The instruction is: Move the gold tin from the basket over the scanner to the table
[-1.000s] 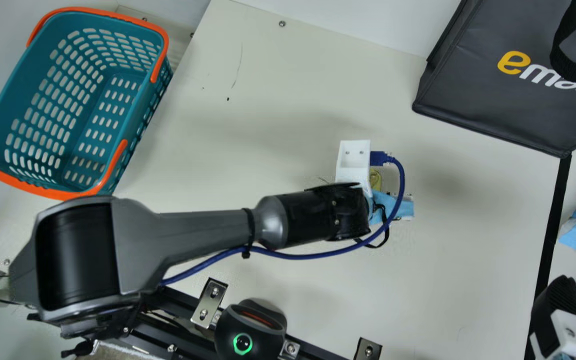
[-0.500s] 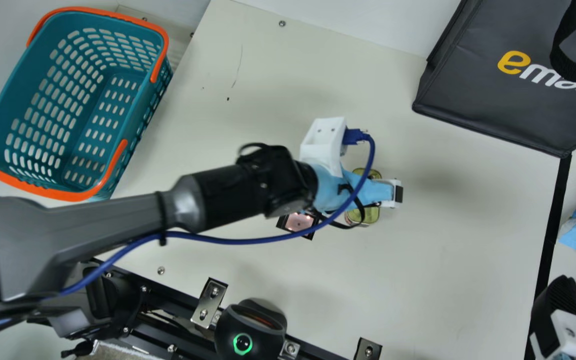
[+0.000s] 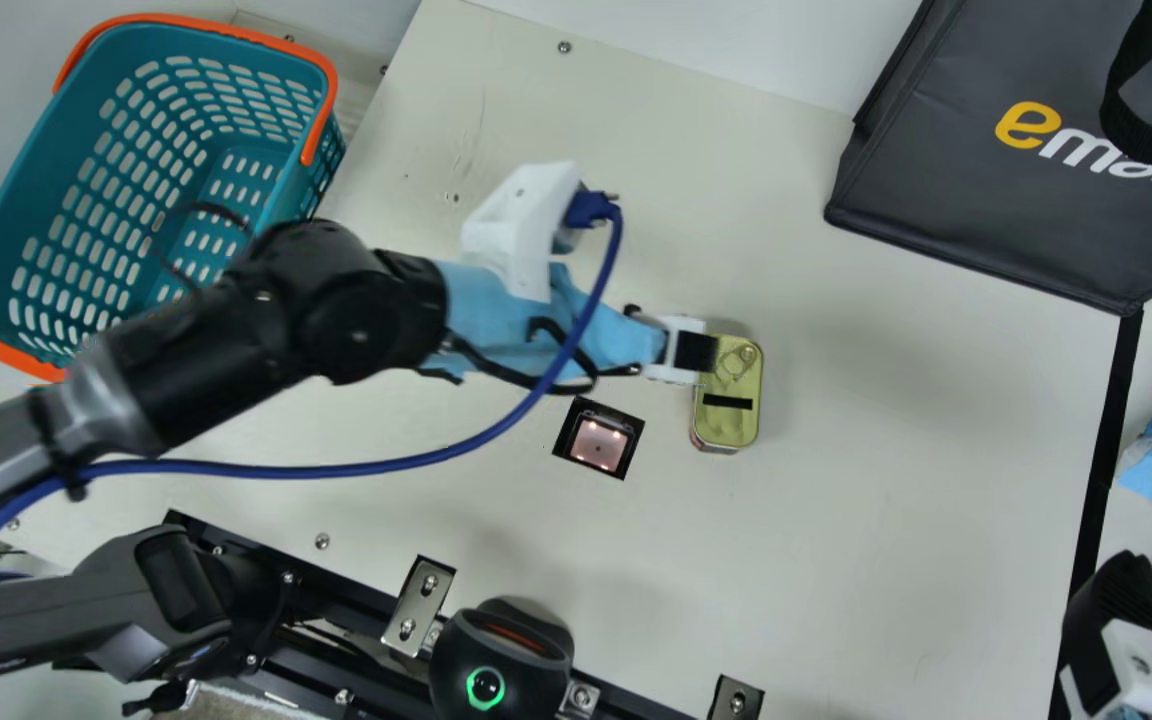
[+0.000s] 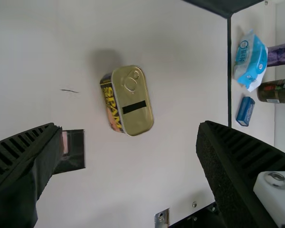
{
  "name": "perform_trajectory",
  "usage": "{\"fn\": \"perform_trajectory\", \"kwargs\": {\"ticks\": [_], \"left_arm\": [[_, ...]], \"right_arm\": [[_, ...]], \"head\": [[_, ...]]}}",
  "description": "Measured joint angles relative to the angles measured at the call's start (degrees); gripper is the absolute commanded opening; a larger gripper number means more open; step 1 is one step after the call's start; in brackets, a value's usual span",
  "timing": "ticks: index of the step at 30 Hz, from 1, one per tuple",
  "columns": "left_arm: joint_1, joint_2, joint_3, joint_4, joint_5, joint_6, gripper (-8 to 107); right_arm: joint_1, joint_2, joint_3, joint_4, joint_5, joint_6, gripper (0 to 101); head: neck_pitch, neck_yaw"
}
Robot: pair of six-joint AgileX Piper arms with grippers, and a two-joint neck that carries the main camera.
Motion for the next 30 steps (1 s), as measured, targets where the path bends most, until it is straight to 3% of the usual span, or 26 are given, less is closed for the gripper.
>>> {"fn": "perform_trajectory", "kwargs": {"ticks": [6,11,25,30], "left_arm": [[5.93,-6.83,2.07,2.5,3.4,8.63,90],[10.07,-12.34,3.77,8.46,6.25,12.38,90],[15.92,-23.76,4.45,27.27,11.35,11.17,90],[16.59,-25.56,4.92,32.01,12.86,10.25,90]], "right_arm": [[0.0,0.0,0.0,0.0,0.0,0.0,95],[0.0,0.0,0.0,0.0,0.0,0.0,95],[0.0,0.0,0.0,0.0,0.0,0.0,95],[0.0,0.0,0.0,0.0,-0.05,0.0,95]], "head": [[0.0,-0.09],[0.0,0.0],[-0.09,-0.18],[0.0,-5.36]]}}
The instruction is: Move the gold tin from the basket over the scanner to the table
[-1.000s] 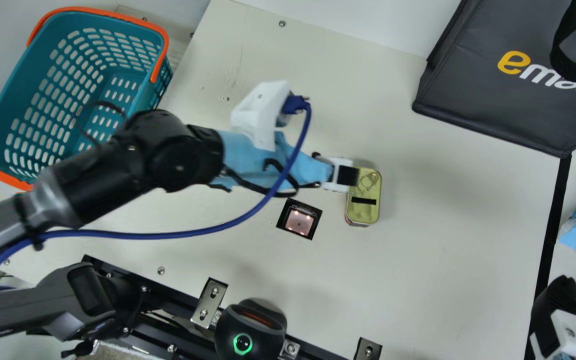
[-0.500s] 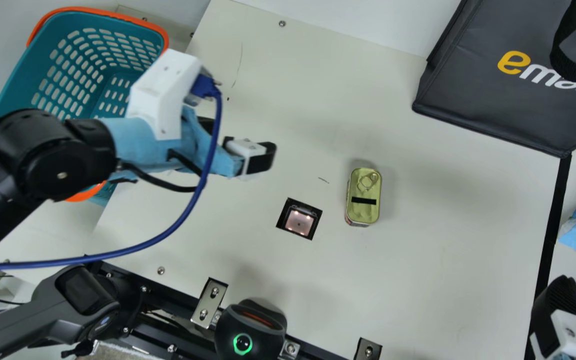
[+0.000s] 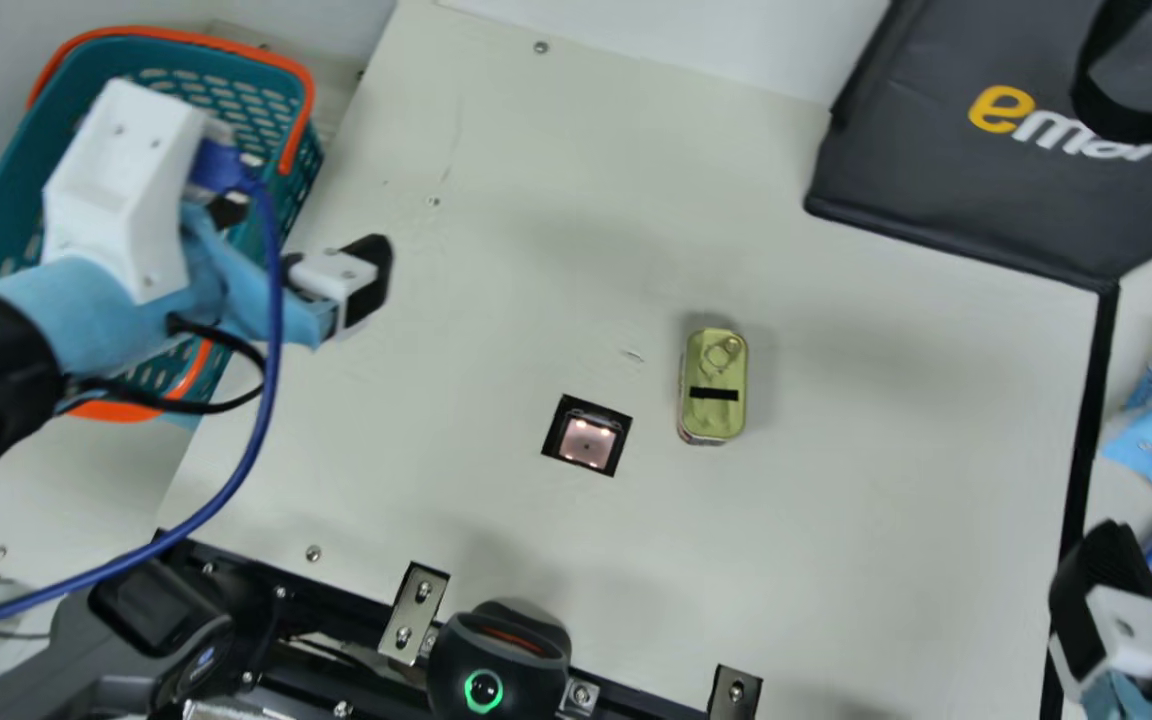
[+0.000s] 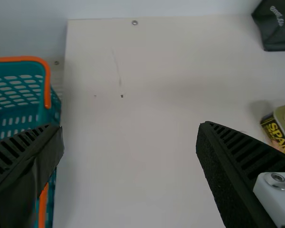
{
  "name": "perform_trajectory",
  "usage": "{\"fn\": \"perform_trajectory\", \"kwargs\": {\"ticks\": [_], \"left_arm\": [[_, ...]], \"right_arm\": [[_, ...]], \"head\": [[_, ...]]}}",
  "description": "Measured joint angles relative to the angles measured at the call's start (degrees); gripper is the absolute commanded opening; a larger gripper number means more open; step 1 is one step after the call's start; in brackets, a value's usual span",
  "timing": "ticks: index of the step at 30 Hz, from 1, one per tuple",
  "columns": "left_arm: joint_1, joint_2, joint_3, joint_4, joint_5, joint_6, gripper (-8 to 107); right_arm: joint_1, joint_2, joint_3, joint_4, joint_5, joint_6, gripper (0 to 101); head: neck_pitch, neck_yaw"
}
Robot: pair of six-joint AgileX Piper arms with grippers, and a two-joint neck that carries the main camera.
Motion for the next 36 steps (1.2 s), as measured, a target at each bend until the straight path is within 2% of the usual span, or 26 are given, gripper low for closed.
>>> {"fn": "perform_trajectory", "kwargs": {"ticks": [3,12,21,26,36], "left_arm": [[0.35,-0.42,0.0,0.37,1.0,0.2,90],[5.08,0.07,-1.87,-5.64,2.98,5.46,90],[5.09,0.07,-1.87,-5.73,3.0,5.57,90],[5.09,0.07,-1.87,-5.73,3.0,5.57,90],[5.09,0.07,-1.87,-5.73,3.0,5.57,90]], "right_arm": [[0.0,0.0,0.0,0.0,0.0,0.0,95],[0.0,0.0,0.0,0.0,0.0,0.0,95],[0.55,0.36,-0.07,-0.12,0.05,0.0,95],[3.71,2.54,-0.73,0.25,0.5,-0.85,95],[11.66,8.34,-0.41,3.82,0.65,-7.43,95]], "head": [[0.0,-3.96],[0.0,-14.59],[0.0,-14.5],[0.0,-14.5],[0.0,-14.59]]}}
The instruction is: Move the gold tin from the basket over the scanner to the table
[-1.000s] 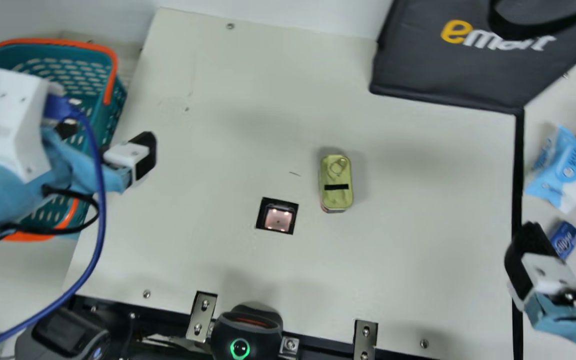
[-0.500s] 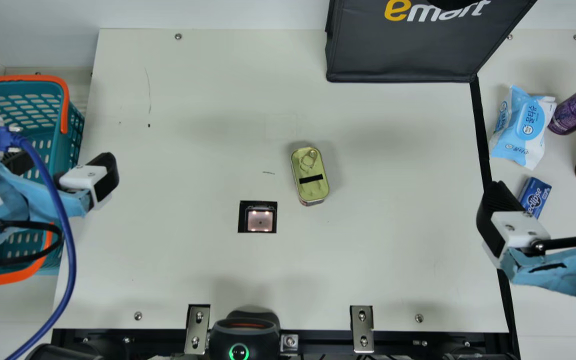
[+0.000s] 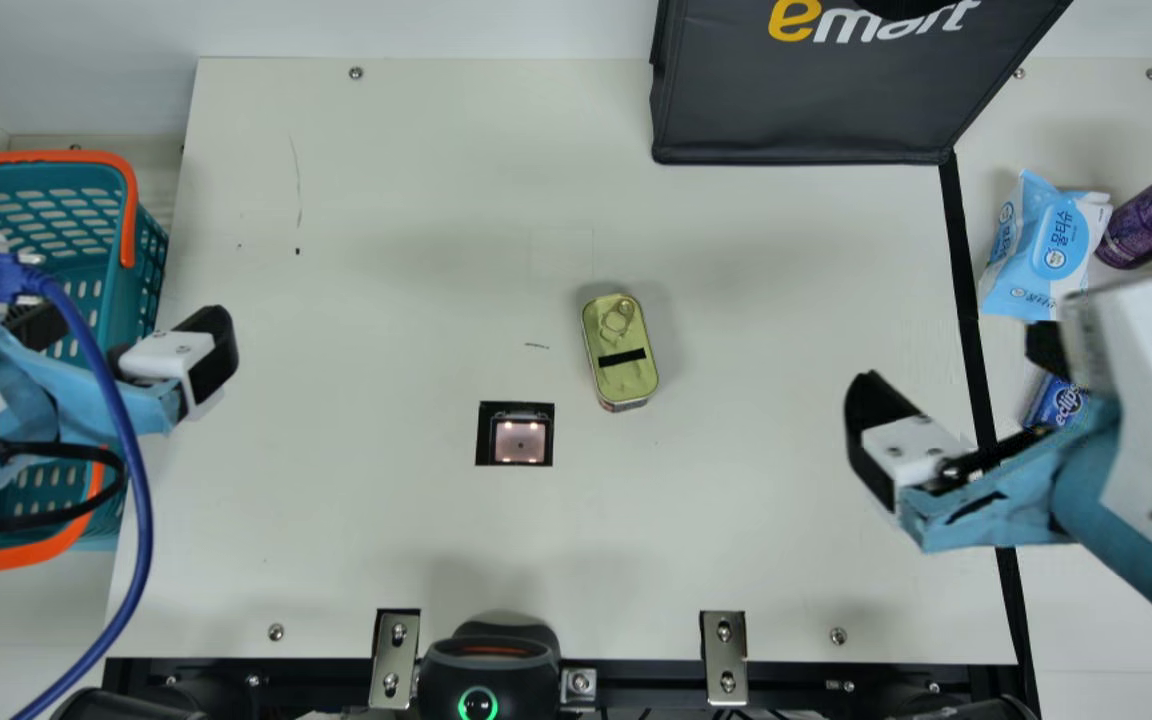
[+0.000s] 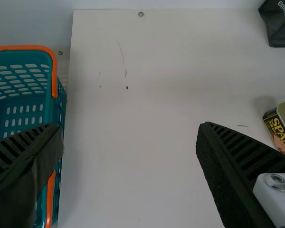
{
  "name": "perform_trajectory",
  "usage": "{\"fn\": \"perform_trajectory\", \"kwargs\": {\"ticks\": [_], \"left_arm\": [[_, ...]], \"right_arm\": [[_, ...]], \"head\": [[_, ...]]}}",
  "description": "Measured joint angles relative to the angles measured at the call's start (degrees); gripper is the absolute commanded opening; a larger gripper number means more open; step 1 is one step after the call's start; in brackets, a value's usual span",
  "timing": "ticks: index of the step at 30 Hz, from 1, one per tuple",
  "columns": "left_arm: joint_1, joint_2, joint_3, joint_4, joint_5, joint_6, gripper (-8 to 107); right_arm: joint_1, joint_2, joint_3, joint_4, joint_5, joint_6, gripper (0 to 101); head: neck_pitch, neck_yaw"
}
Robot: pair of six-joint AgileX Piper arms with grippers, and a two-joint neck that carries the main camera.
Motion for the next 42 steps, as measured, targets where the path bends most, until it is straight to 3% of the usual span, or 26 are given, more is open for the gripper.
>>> {"fn": "perform_trajectory", "kwargs": {"ticks": [10,25,42], "left_arm": [[0.0,0.0,0.0,0.0,0.0,0.0,90],[0.0,0.0,0.0,0.0,0.0,0.0,90],[0.0,0.0,0.0,0.0,0.0,0.0,90]], "right_arm": [[5.87,7.39,-1.29,3.07,-0.39,-3.03,95],[18.04,21.25,-3.59,0.02,-5.91,9.87,95],[24.92,34.13,-7.86,-3.78,-7.74,22.3,95]], "head": [[0.0,0.09],[-0.09,0.0],[0.0,0.09]]}}
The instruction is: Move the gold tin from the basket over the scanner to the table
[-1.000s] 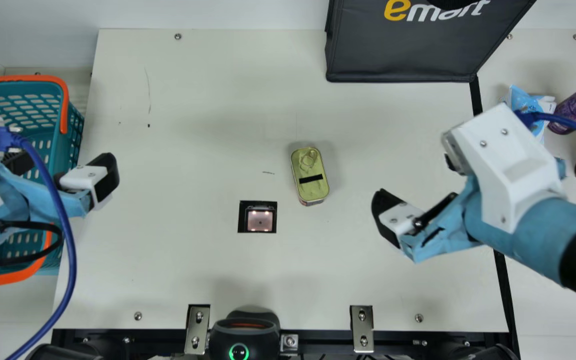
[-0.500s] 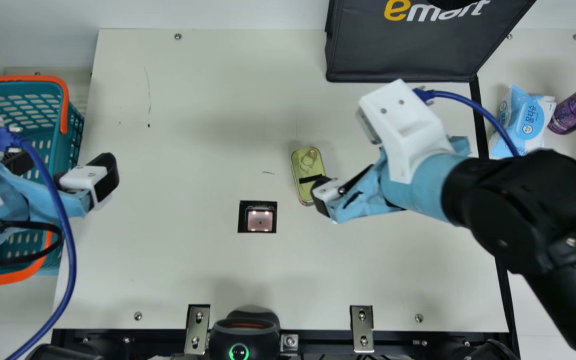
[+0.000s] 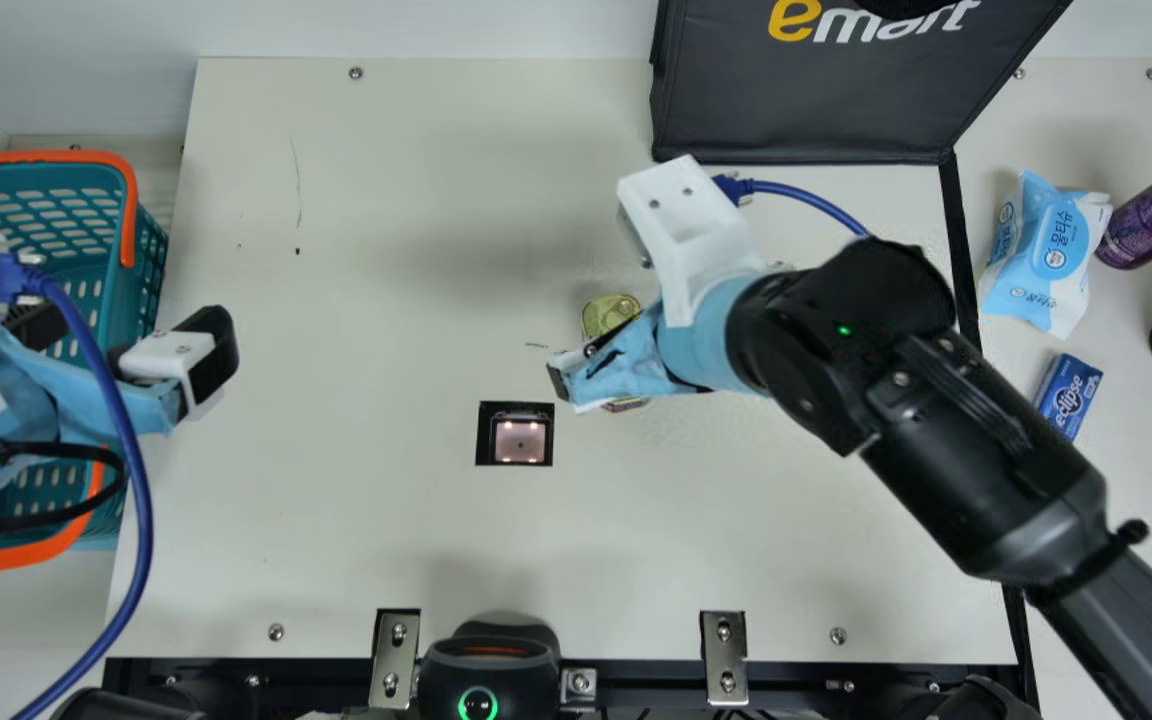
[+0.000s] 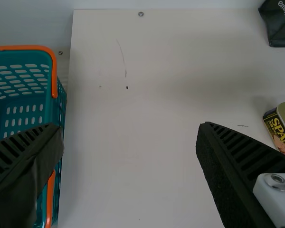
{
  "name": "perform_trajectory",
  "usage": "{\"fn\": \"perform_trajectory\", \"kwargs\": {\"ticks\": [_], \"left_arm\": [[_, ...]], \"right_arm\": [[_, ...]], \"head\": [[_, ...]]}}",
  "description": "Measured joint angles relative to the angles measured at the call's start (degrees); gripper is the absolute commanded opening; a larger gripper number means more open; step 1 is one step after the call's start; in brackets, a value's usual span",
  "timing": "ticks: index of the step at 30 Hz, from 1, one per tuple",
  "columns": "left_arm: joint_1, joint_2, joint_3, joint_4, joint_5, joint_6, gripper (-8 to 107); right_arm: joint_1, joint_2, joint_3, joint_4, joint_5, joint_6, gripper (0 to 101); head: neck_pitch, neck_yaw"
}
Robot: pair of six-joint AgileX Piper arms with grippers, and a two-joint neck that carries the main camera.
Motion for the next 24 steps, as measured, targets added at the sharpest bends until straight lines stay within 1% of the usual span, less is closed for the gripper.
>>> {"fn": "perform_trajectory", "kwargs": {"ticks": [7,17,24], "left_arm": [[0.0,0.0,0.0,0.0,0.0,0.0,90],[0.0,0.0,0.0,0.0,0.0,0.0,90],[0.0,0.0,0.0,0.0,0.0,0.0,90]], "right_arm": [[0.89,5.16,-1.13,-1.2,-0.68,2.59,95],[0.93,12.69,-1.78,-2.71,-3.03,5.95,95],[0.95,17.59,-1.83,-4.74,-4.36,9.75,95]], "head": [[0.0,0.0],[-0.09,0.0],[-0.09,-0.09]]}}
